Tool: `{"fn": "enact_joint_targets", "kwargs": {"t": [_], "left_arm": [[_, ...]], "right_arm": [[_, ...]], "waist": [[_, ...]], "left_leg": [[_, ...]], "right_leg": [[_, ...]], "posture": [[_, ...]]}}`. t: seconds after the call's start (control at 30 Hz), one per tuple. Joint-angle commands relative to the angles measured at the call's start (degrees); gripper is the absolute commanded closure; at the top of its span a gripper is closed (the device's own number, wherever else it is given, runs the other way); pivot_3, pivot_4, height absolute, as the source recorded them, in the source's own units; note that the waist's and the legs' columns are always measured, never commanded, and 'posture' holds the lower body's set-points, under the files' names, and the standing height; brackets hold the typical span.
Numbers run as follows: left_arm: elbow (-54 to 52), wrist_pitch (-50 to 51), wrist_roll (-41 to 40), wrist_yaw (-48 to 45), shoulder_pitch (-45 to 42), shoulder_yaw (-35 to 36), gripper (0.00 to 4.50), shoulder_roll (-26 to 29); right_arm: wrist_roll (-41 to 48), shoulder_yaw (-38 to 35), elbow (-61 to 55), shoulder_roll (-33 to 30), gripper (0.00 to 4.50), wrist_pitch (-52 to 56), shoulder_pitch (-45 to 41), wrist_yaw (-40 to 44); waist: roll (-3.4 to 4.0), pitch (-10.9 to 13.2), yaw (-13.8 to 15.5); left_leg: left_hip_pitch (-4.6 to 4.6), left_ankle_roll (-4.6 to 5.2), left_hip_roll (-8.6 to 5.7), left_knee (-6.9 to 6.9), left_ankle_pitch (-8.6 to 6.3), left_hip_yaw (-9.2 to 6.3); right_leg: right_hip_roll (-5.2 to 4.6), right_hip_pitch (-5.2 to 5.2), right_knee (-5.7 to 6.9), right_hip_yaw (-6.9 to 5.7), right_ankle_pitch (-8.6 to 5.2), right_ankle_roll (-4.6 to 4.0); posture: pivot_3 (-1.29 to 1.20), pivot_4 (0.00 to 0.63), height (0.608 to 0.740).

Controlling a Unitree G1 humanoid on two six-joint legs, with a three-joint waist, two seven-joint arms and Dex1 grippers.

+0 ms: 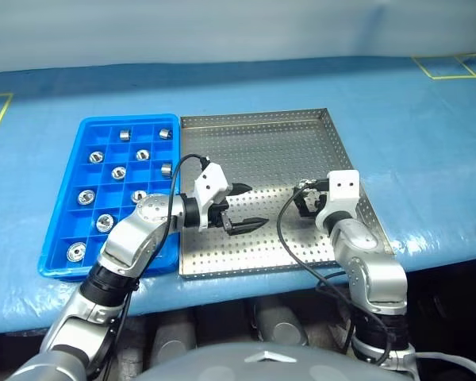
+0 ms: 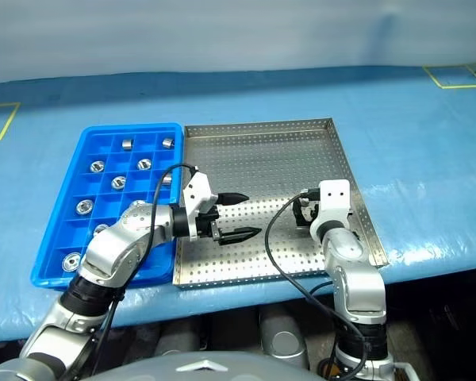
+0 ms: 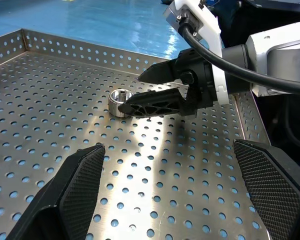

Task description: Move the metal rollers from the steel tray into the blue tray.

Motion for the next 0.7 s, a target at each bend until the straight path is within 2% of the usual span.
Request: {"fn": "enact_joint_targets", "kwargs": {"t": [0.03, 0.3, 0.4, 0.6, 0.63, 0.7], "left_arm": [[-2.88, -0.17, -0.27, 0.24, -0.13, 1.22, 0.00, -0.09], [-3.08, -0.15, -0.28, 0.51, -0.13, 1.18, 0.00, -0.06], [-3.39, -0.04, -0.34, 0.68, 0.04, 1.19, 0.00, -0.01], [-3.89, 0.20, -0.45, 0.89, 0.48, 1.43, 0.00, 0.24], [-3.92, 0.25, -0.46, 0.88, 0.50, 1.42, 0.00, 0.25], [-3.92, 0.28, -0.45, 0.90, 0.45, 1.36, 0.00, 0.26]], "right_arm": [[0.35, 0.49, 0.93, -0.19, 0.02, -2.09, -1.95, 0.64], [0.49, 0.63, 6.19, 0.68, 0.02, -2.81, -4.14, 0.33], [0.07, 0.55, 7.05, 0.36, 0.61, -2.76, -3.94, 0.04], [0.45, 0.24, 5.31, 0.17, 2.57, -2.51, -2.85, 0.15], [0.40, 0.28, 4.99, 0.10, 2.77, -2.45, -2.67, 0.13], [0.24, 0.61, 3.89, -0.19, 2.77, -2.33, -2.32, 0.25]], "waist": [[0.00, 0.00, 0.18], [0.00, 0.00, 0.41], [0.01, 0.00, 0.53], [0.01, -0.01, 0.96], [0.01, -0.01, 1.01], [0.01, -0.01, 1.10]], "left_leg": [[0.00, 0.00, 0.00, 0.00, 0.00, 0.00], [0.00, 0.00, -0.01, 0.01, 0.00, 0.01], [0.00, 0.00, 0.00, 0.01, 0.00, 0.00], [0.04, 0.00, 0.00, 0.01, 0.00, 0.00], [0.04, 0.00, 0.00, 0.01, 0.00, 0.00], [0.03, 0.00, 0.00, 0.01, 0.00, 0.01]], "right_leg": [[0.00, 0.00, 0.00, 0.00, 0.00, 0.00], [-0.01, 0.00, 0.00, 0.00, 0.14, -0.21], [-0.01, 0.00, 0.01, 0.00, 0.15, -0.23], [0.00, 0.03, 0.02, 0.00, 0.15, -0.23], [0.00, 0.03, 0.02, 0.00, 0.15, -0.23], [0.00, 0.03, 0.02, 0.00, 0.15, -0.23]], "posture": [[-0.13, 0.150, 0.740], [-0.12, 0.150, 0.740], [-0.11, 0.150, 0.740], [-0.11, 0.150, 0.740], [-0.11, 0.150, 0.740], [-0.11, 0.150, 0.740]]}}
